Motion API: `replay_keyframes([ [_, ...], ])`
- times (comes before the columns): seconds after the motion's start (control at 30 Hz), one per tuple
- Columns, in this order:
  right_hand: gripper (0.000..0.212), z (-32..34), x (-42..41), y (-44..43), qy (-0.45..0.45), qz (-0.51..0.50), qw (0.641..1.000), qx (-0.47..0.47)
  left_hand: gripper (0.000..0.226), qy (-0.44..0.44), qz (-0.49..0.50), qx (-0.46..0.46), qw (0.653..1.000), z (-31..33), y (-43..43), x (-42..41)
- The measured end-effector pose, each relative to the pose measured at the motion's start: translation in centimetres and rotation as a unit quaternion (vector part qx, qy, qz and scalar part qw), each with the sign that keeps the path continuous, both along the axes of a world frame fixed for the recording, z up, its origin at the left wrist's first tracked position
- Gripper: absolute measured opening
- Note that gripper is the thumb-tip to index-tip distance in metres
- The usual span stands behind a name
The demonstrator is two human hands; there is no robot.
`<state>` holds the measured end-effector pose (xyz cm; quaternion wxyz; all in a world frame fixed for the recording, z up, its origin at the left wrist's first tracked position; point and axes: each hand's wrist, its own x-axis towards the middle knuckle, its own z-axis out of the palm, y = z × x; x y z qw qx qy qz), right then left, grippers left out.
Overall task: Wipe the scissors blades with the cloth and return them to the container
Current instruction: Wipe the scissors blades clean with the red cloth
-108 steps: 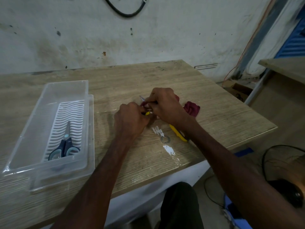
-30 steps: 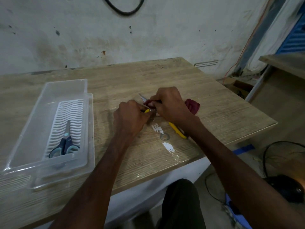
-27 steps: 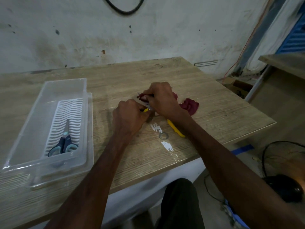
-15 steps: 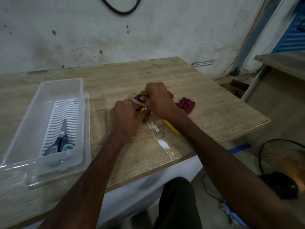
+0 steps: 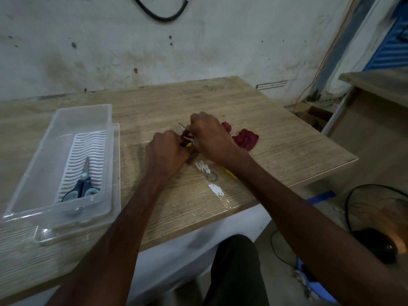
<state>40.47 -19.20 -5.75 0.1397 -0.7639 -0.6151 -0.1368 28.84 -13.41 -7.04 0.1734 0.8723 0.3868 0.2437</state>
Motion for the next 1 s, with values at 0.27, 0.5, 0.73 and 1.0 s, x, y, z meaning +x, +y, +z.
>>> replay_keyframes([
  [0.27,0.02,1.3,3.2,-3.8,0.092,-0.043,0.993,0.068,0.048,-0.052,-0.03,-0.036,0.998,0.3,-0.3,-0.3],
  [0.5,0.026,0.4,0.2,-2.7,0.018,-0.023,1.0,0.007,0.033,-0.038,-0.057,-0.031,0.997,0.3,0.0,-0.4],
  [0.73,0.024,0.3,0.4,-3.0,-0.034,-0.033,0.999,-0.001,0.041,-0.015,-0.059,-0.025,0.998,0.3,-0.1,-0.3],
  [1.0,0.011,0.3,-0.1,-3.4,-0.004,0.011,1.0,0.005,0.034,-0.005,-0.043,-0.018,0.999,0.2,-0.1,-0.3],
])
